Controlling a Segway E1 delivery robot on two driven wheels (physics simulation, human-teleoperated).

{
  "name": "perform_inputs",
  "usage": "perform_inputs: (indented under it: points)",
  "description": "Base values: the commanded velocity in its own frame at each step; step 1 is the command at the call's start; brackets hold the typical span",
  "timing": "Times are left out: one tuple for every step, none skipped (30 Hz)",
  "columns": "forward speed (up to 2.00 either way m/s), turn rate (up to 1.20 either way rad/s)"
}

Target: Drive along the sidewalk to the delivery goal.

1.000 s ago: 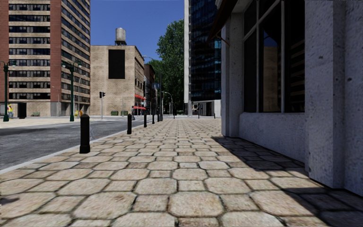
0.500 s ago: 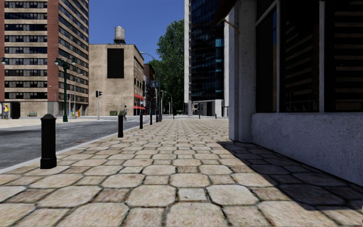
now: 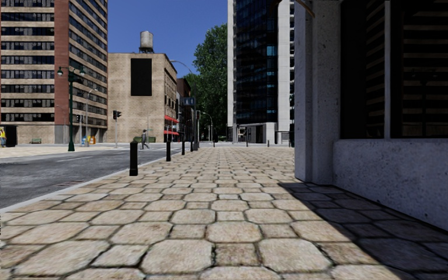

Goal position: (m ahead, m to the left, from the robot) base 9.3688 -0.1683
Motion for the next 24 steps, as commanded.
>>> perform_inputs:
  points:
    - [2.0,0.0]
    - [2.0,0.0]
    - [2.0,0.0]
    - [2.0,0.0]
    - [2.0,0.0]
    - [2.0,0.0]
    - [2.0,0.0]
    - [2.0,0.0]
    - [2.0,0.0]
    - [2.0,0.0]
    - [2.0,-0.02]
    - [2.0,-0.13]
    - [2.0,-0.19]
    - [2.0,-0.19]
    - [2.0,-0.22]
    - [2.0,-0.27]
    - [2.0,-0.34]
    - [2.0,-0.36]
    - [2.0,-0.17]
    - [2.0,0.0]
    - [2.0,0.0]
    - [2.0,0.0]
    - [2.0,0.0]
    - [2.0,0.0]
